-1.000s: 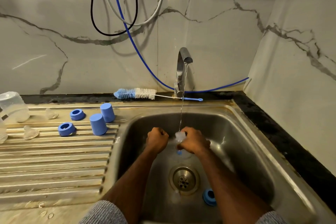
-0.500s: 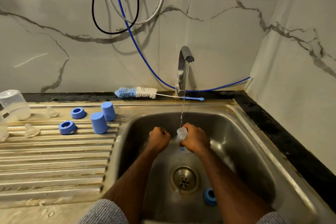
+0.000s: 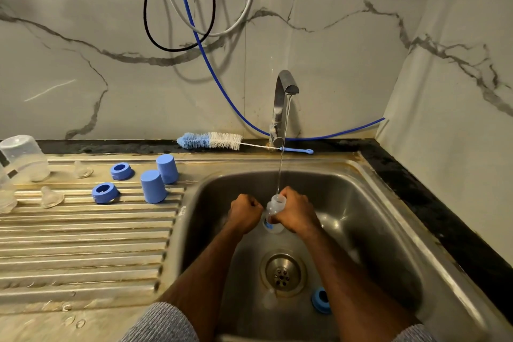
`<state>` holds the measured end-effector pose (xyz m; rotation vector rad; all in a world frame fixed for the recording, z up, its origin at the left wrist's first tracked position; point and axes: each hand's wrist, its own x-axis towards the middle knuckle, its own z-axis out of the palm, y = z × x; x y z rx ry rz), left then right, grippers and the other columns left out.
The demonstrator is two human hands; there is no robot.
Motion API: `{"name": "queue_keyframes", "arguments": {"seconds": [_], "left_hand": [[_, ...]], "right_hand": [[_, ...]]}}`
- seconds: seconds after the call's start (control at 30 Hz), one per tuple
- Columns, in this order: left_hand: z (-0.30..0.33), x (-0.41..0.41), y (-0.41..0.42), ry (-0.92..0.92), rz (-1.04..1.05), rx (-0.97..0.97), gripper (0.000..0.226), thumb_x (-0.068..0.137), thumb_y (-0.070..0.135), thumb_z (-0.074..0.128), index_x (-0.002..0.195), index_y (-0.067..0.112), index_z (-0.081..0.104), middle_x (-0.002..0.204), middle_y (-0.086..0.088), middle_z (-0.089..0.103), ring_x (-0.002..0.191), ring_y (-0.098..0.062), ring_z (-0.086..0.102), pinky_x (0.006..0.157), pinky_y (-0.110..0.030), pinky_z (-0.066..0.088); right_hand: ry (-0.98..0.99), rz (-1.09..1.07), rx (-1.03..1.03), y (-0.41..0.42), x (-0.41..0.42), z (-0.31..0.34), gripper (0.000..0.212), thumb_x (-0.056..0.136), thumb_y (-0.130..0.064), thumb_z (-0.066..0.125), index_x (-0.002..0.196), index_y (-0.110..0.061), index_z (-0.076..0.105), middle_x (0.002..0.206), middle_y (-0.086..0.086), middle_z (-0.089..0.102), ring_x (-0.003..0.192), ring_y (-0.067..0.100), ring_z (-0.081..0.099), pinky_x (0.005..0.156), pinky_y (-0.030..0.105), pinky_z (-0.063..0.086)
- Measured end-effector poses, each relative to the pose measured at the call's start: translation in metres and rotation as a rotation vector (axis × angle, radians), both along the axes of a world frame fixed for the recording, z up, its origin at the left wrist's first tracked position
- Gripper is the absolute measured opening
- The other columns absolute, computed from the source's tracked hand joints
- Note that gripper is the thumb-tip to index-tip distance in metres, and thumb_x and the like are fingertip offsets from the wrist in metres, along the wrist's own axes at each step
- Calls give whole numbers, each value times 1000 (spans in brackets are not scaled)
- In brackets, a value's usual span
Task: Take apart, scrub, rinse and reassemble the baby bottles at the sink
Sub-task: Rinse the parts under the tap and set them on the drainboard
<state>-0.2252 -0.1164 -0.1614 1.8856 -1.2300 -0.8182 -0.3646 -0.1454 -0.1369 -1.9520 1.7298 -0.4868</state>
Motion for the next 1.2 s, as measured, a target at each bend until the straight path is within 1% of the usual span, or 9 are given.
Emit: {"name": "queue_keyframes", "arguments": {"seconds": [0.13, 0.27, 0.43, 0.53, 0.6, 0.83, 0.93, 1.1, 1.2], "left_hand": [[1, 1, -1, -10, 2, 3, 14, 97, 12, 58, 89, 10, 69, 86, -7, 67, 74, -16, 61, 58, -25, 46], [1, 2, -1, -8, 18, 8, 15, 97, 12, 58, 88, 10, 70, 84, -7, 68, 77, -19, 63, 66, -31, 51], [0, 2, -1, 10, 38, -8, 12, 96, 14, 59, 88, 14, 68, 86, -7, 68, 82, -23, 65, 66, -33, 51], [2, 2, 0, 8, 33, -8, 14, 96, 14, 59, 88, 14, 69, 84, -5, 67, 77, -19, 63, 65, -30, 50], [2, 3, -1, 11, 47, -16, 13, 96, 15, 59, 89, 14, 69, 83, -5, 66, 77, -19, 61, 67, -31, 50], [1, 4, -1, 13, 55, -31, 13, 96, 16, 59, 90, 13, 69, 83, -6, 66, 80, -23, 63, 70, -34, 52], [0, 4, -1, 19, 46, -33, 13, 98, 16, 58, 88, 15, 68, 83, -5, 65, 76, -19, 60, 67, -33, 51], [1, 3, 0, 26, 41, -37, 13, 98, 15, 58, 89, 14, 67, 84, -4, 64, 76, -17, 60, 67, -33, 51], [0, 4, 0, 32, 24, -43, 13, 98, 13, 58, 90, 13, 67, 85, -4, 64, 78, -17, 60, 68, -32, 50]], "right_hand": [[-48, 29, -73, 3, 3, -2, 54, 68, -27, 91, 106, -32, 53, 108, -3, 66, 96, 18, 64, 80, 38, 59], [-30, 70, 59, -1, -4, 3, 55, 65, -40, 91, 108, -24, 61, 105, -2, 66, 96, 17, 61, 76, 31, 51], [-61, 33, -38, -2, -5, 1, 53, 64, -26, 93, 108, -26, 62, 107, -4, 68, 98, 16, 65, 80, 31, 56], [-32, 84, 71, -2, -4, 4, 47, 67, -35, 91, 104, -23, 65, 100, -2, 69, 91, 15, 64, 77, 31, 54], [-9, 57, 34, -3, -5, 3, 48, 66, -36, 91, 104, -24, 64, 101, -2, 69, 92, 15, 64, 76, 30, 53], [11, -25, -7, -6, -2, 2, 50, 77, -43, 81, 120, -25, 62, 115, 2, 66, 103, 23, 64, 83, 35, 53], [40, 45, 83, -4, -2, 1, 45, 78, -41, 81, 116, -23, 65, 112, 2, 69, 99, 21, 64, 89, 39, 55], [12, 30, 96, -7, -4, 2, 49, 76, -39, 84, 117, -19, 66, 109, 3, 70, 94, 17, 65, 79, 31, 53], [27, 9, 139, -5, -5, 3, 50, 74, -51, 81, 110, -19, 68, 102, 3, 70, 89, 18, 65, 76, 33, 54]]}}
